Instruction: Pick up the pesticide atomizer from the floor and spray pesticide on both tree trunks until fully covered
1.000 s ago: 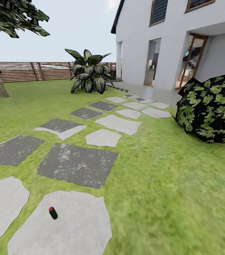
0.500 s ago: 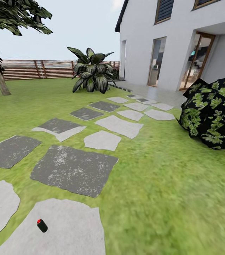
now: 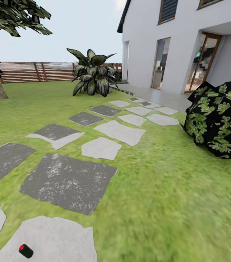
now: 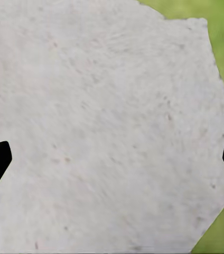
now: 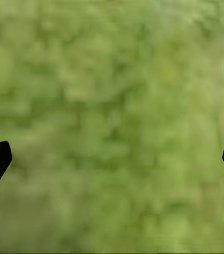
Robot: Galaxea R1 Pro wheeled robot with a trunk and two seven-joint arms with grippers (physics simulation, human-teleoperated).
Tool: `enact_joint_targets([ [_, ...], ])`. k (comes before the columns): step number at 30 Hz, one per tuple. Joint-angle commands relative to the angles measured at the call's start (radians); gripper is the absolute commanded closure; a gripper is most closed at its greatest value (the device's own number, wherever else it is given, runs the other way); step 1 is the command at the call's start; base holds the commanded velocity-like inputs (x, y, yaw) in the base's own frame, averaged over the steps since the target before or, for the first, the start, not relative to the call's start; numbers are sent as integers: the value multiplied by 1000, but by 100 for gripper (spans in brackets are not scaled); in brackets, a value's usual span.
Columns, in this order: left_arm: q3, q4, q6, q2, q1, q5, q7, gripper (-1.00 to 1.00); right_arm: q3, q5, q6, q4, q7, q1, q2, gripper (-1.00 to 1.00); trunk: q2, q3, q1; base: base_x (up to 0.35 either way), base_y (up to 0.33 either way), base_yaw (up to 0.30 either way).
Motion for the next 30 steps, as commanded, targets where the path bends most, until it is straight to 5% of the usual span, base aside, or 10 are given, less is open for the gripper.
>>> enact_joint_targets([
  [1, 0, 0, 0, 0, 0, 0, 0, -100, 0, 0, 0, 0, 0, 0, 0, -100, 0, 0, 0, 271, -172, 0],
  [30, 0, 0, -1, 0, 0, 0, 0, -100, 1, 0, 0, 0, 1, 0, 0, -100, 0, 0, 0, 251, -180, 251],
])
